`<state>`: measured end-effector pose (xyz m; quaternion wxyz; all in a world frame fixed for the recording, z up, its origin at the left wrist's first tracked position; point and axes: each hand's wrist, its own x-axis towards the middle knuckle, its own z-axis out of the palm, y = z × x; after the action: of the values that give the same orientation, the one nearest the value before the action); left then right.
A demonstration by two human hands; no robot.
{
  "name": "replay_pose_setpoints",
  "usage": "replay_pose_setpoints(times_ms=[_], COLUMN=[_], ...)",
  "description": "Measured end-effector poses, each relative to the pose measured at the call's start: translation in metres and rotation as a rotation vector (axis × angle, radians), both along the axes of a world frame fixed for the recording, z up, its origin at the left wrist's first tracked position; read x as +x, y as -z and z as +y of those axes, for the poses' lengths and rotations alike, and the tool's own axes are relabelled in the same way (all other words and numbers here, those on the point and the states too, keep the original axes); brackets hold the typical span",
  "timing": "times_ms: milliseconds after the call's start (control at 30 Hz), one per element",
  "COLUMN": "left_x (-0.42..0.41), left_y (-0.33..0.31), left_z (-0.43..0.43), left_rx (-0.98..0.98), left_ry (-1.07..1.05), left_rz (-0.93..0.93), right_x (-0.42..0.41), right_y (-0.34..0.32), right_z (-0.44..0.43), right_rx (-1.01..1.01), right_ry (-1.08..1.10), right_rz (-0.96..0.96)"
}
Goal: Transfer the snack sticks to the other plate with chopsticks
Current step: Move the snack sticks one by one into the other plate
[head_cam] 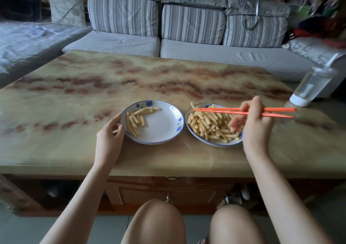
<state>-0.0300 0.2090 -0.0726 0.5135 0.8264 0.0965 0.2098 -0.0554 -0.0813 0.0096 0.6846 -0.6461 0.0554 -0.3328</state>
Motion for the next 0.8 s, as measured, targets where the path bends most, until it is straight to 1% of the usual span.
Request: replay_pose_setpoints(times_ms=[167, 333, 467, 667, 800], left_x=[-0.001, -0.001, -0.001, -0.001, -0.002], left_y=[0.000, 0.000, 0.001, 0.000, -0.001], left_z=[-0.001, 0.000, 0.000, 0.000, -0.001], left_rx=[0.003, 0.017, 0.019, 0.009, 0.004], left_ry=[-0.004, 0.007, 0.005, 0.007, 0.005], left_rz=[0.005, -0.001, 0.001, -0.003, -0.006], right_x=[-0.017, -0.025, -0.031, -0.027, -0.014], right_y=[-0.001, 0.004, 0.003, -0.011, -0.017], right_z=[-0.024, -0.030, -0.030, -0.016, 0.010], right_rx=[-0.020, -0.059, -0.075, -0.080, -0.042], right_ry=[0.068, 0.052, 0.047, 0.029, -0.040], right_rz=[0.005, 0.049, 0.044, -0.039, -0.038])
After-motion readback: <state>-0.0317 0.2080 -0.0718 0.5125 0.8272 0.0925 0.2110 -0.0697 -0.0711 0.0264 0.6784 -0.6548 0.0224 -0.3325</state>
